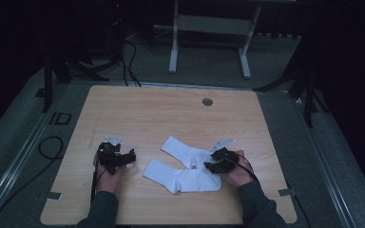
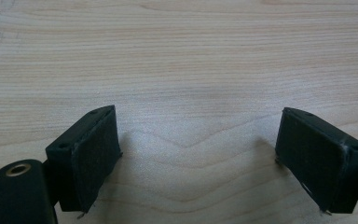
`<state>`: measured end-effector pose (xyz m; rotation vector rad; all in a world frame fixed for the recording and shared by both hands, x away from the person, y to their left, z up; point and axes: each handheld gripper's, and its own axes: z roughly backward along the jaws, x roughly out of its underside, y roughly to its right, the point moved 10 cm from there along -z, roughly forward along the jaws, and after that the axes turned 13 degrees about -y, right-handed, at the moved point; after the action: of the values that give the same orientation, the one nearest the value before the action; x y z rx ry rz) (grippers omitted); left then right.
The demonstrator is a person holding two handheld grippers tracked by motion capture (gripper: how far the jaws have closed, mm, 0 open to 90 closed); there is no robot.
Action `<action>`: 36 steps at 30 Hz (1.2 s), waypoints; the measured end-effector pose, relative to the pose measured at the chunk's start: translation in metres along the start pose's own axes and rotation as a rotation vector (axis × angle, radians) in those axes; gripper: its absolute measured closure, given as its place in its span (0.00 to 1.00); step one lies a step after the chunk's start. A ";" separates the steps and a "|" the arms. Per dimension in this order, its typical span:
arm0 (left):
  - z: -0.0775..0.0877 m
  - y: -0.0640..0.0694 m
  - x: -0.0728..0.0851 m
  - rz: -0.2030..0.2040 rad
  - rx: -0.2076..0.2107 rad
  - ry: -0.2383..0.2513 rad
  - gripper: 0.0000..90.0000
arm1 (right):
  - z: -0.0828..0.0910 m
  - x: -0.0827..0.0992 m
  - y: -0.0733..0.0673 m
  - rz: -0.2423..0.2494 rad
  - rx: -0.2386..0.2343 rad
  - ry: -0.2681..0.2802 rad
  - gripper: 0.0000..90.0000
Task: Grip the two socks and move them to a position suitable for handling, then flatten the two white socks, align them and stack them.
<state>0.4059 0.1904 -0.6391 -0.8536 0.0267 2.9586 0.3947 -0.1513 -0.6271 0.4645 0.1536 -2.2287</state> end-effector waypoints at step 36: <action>0.000 0.000 0.000 -0.001 0.000 0.000 0.15 | 0.013 -0.039 -0.012 0.082 -0.018 0.049 0.57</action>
<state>0.4058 0.1905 -0.6391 -0.8529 0.0259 2.9580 0.4050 -0.1193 -0.6006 0.5068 0.1771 -2.1349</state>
